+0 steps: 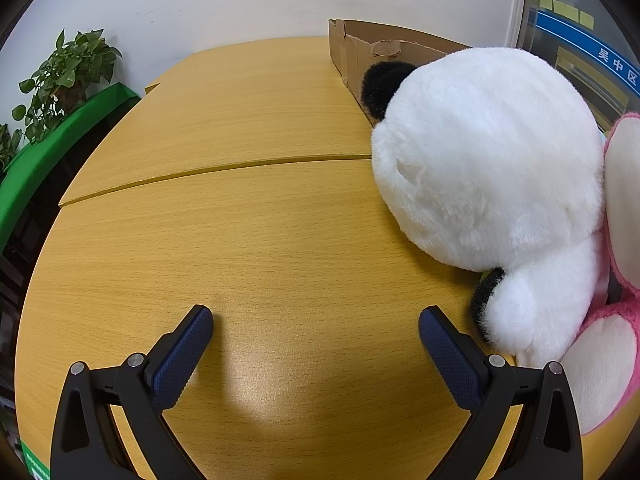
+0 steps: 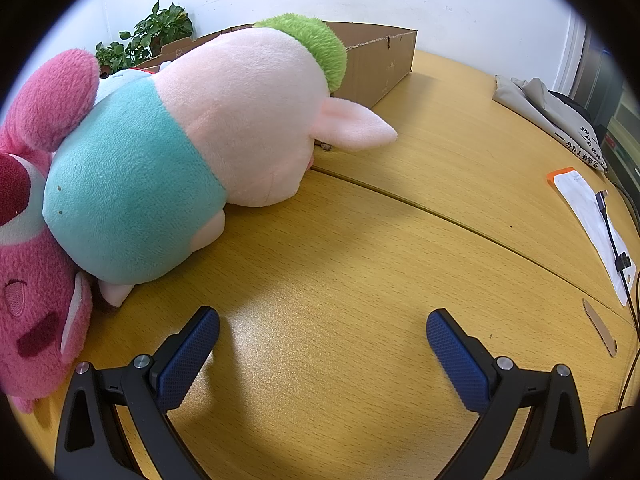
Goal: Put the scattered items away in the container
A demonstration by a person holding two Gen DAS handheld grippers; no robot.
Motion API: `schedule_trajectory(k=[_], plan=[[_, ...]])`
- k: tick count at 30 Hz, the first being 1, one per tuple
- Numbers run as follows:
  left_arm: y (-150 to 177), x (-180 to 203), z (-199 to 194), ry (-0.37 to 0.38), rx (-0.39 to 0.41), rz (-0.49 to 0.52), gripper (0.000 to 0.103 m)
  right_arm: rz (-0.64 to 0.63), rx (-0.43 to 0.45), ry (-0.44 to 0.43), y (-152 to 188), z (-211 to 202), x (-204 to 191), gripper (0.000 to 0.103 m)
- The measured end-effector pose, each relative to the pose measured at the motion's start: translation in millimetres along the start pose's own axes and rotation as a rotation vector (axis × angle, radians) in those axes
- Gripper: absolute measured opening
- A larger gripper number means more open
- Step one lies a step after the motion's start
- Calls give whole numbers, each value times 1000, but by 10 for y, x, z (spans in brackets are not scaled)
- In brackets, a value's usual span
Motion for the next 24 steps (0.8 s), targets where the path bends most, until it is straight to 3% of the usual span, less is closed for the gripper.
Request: schedule_trajectory(k=[24], plan=[[-33,-32,34,0,0,1,103,0,0,0,4,1,-1,103]])
Point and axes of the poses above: each gripper's, at about its wrist camera, not at the fingertips, and z roughly the way its jaws point, x to its right, y to its underside, the point moved 6 cm from there along z, roughly the way its jaws point, and after that the axes turned 4 degrees about -x, right-handed, at the moved point
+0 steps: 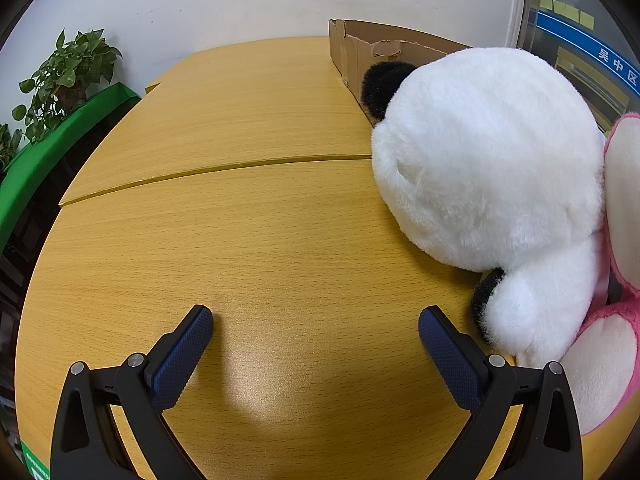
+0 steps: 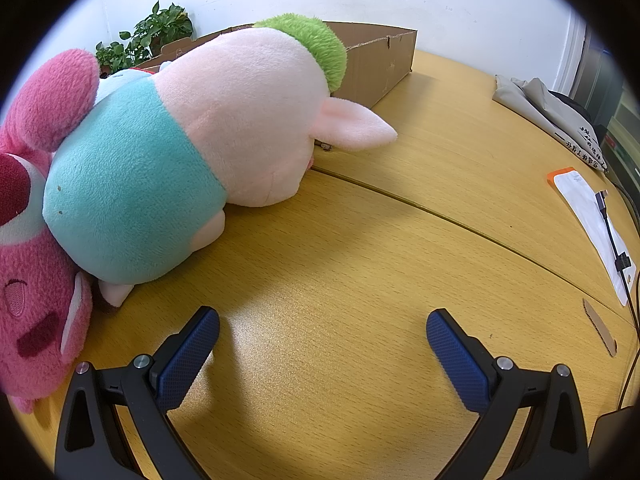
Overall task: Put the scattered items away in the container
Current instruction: 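Close both tools on the pink plush bear lying on the table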
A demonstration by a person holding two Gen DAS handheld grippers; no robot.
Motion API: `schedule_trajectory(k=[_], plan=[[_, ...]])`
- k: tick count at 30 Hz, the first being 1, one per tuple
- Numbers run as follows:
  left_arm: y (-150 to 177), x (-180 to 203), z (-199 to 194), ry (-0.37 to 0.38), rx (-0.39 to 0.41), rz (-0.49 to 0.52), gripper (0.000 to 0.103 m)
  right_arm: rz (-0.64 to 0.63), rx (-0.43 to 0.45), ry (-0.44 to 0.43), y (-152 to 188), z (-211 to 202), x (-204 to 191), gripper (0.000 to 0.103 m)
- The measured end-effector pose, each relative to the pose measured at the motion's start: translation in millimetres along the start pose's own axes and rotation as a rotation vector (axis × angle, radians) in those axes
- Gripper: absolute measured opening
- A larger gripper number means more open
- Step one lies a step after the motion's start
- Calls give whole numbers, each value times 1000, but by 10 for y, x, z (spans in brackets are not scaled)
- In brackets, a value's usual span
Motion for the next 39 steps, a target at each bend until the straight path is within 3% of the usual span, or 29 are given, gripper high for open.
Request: schedule_trajectory(k=[4,10,17,23,28,32,34,37,39], plan=[[1,-24,1,-1,1,-1,103,18,0,11,-8,7,3,103],[16,-33,-12,-4,2,-2,103,183,-1,117,-112,77,-22,103],[92,15,-140,-21,28,-27,103,190,-1,118,-183,112,-58,103],[120,203,-841,23,175,-50,103,204,-15,164,-39,-70,-99,102],[175,685,-1432,94,249,73,103,146,95,199,167,-905,-369,103],[135,1165,-1571,249,265,161,103,188,219,118,273,-1614,-643,102],[106,1440,-1530,342,253,205,103,241,285,30,290,-1816,-765,103],[88,1774,-1326,453,198,277,103,319,321,-162,247,-1749,-934,103],[114,1907,-1171,529,140,296,103,306,301,-226,214,-1498,-1131,103]])
Point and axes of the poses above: each gripper's, at about its wrist camera, not at the fingertips, and z roughly the way its jaws point, x to its right, y to its underside, the point moved 6 cm from there along z, roughly the way its jaws point, and after that the axes turned 4 degrees about -x, right-handed, at the moved point
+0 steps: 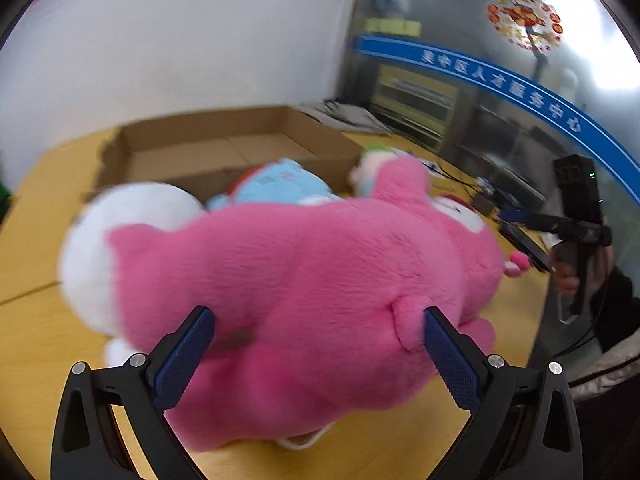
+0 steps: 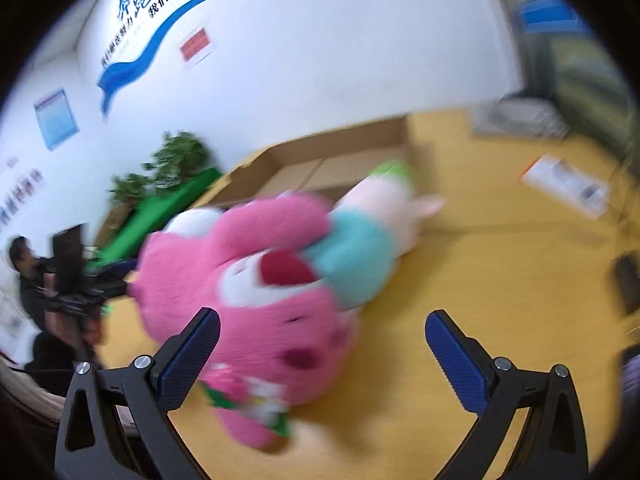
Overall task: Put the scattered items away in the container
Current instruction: 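Close both tools on the pink plush bear lying on the table, then lift the pink bear with both tools and carry it over the box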
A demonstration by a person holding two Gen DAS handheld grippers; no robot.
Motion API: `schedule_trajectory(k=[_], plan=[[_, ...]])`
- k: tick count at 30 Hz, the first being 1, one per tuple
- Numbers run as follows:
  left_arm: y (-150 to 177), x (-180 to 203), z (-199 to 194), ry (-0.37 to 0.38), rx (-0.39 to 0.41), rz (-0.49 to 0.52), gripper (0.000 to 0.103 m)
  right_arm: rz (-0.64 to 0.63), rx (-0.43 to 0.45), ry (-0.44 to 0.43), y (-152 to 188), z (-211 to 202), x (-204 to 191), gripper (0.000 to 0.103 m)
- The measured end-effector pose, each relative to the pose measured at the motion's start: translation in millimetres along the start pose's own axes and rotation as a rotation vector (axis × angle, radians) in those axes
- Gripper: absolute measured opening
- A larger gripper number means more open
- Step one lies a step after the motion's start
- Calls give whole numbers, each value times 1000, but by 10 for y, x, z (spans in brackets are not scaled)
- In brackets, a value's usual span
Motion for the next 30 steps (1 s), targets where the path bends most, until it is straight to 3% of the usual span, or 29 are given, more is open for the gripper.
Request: schedule_trajectory(k=[3,5,7,10,13,18,21,24,30], plan=[[104,-19,173,36,-47,-18,103,-38,-82,52,167,498,-130,102],[136,-60,174,52,-42,-48,103,4,-93,18,210,692,-136,102],[141,-79,120,60,-40,-81,95,70,-85,-26,202,767,-86,99],[153,-103,60,87,-53,-133,86,37,-44,-16,151,721,-170,73],[153,-93,17,79,-51,-170,79,-27,1,29,126,634,-347,64],[58,72,-317,42,17,-163,78,-56,69,31,29,392,-597,61],[-198,183,-599,7,77,-122,78,-79,130,24,-173,183,-713,61],[-660,179,-836,-33,146,-67,78,-108,198,10,-476,41,-827,61],[-1754,-302,-757,-83,165,-42,78,-134,281,13,-1541,153,-766,61]])
Point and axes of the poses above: each gripper's, at about its wrist camera, not at the fingertips, and z roughly the way its jaws point, x to its right, y to its underside, the point moved 6 cm from there along z, roughly the way its jaws point, and after that the axes turned 4 degrees about -x, right-handed, at the moved point
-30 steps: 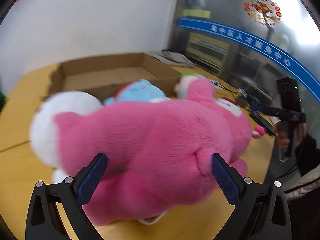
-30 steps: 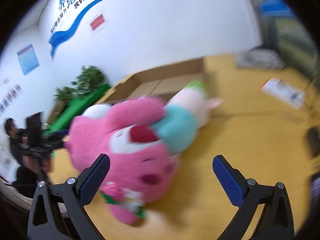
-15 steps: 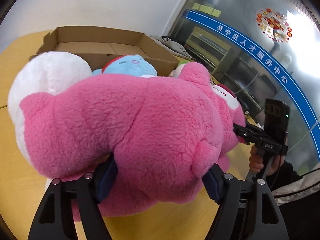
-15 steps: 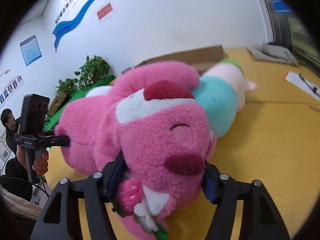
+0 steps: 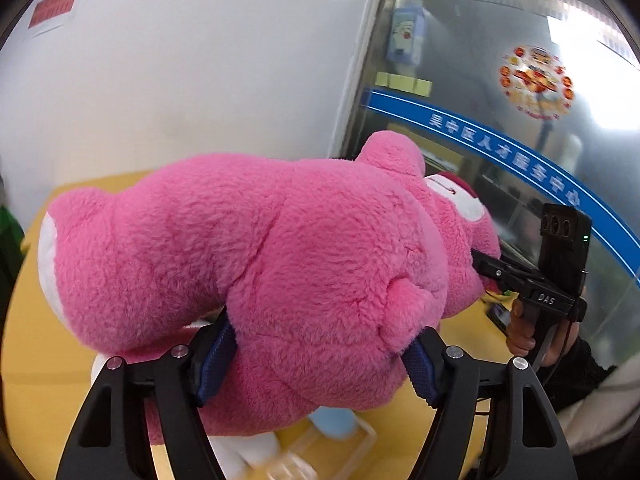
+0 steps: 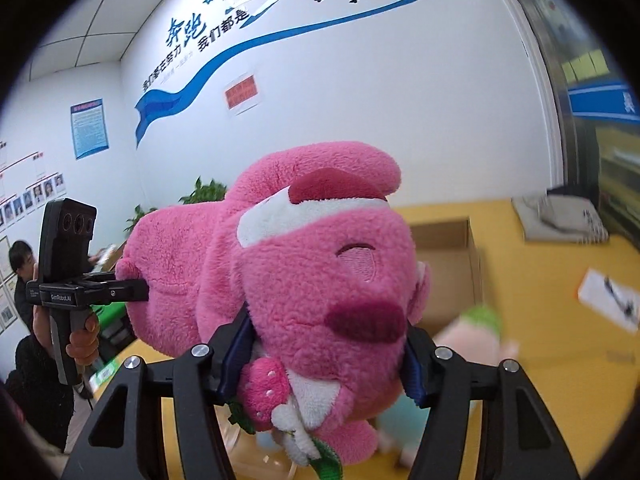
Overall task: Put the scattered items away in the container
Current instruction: 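Lift the pink bear with both tools and carry it over the box, then open both tools to drop the pink bear into the box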
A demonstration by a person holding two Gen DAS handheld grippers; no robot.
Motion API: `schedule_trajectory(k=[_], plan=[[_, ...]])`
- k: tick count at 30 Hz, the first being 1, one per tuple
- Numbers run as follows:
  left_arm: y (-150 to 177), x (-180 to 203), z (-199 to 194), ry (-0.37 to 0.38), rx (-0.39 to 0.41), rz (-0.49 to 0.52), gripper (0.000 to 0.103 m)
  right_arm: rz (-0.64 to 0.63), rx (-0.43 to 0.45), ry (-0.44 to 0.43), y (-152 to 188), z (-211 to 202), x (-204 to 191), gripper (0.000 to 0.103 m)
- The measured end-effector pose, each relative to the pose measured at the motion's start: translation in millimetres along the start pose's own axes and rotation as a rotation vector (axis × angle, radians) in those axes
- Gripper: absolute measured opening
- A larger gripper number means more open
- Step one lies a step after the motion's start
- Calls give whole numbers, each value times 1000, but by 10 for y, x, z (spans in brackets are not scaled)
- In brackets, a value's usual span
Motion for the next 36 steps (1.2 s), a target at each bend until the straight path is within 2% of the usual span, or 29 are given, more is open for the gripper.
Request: schedule_trajectory(k=[4,6,10,13,14,16,18,19,23,27,29,30,33,36], plan=[[-777,-477,508,-30,-23,-21,78,67,-50,-3,-635,639,382,61],[-1096,-686,822,-31,-46,-33,72,114,-88,6,-859,1016,641,61],[-1542,-1119,1720,-60,-160,-50,69,185,-156,65,-1098,1752,1189,61],[-1581,-1465,2468,-36,-263,-109,69,264,-216,102,-1049,2248,1651,61],[-1543,-1579,2724,-34,-297,-130,66,292,-248,113,-982,2412,1801,61],[-1391,-1753,3179,-38,-380,-150,63,346,-343,134,-743,2772,2080,61],[-1158,-1917,3565,-42,-454,-183,54,385,-434,154,-476,3049,2274,61],[-1065,-1982,3717,-35,-464,-199,53,402,-475,164,-346,3162,2351,61],[-1127,-2001,3814,-5,-429,-229,55,407,-490,186,-312,3250,2435,61],[-1169,-1938,3813,-42,-417,-209,59,348,-483,241,-422,3324,2424,62],[-1166,-1958,3787,-63,-415,-221,65,295,-475,284,-455,3364,2385,67],[-1156,-1962,3753,-66,-417,-220,68,272,-479,309,-481,3395,2376,76],[-1137,-1939,3482,-83,-415,-180,68,202,-480,360,-517,3358,2389,77],[-1240,-1767,3092,-153,-356,-82,69,128,-431,419,-629,3028,2237,79]])
Point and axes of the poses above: each gripper's, at about its wrist camera, not at the fingertips, and z roughly the way its jaws point, x to its right, y to its underside, the point moved 6 cm from there along z, roughly the way its jaws point, and after that the axes turned 4 degrees about -x, right-handed, at the moved point
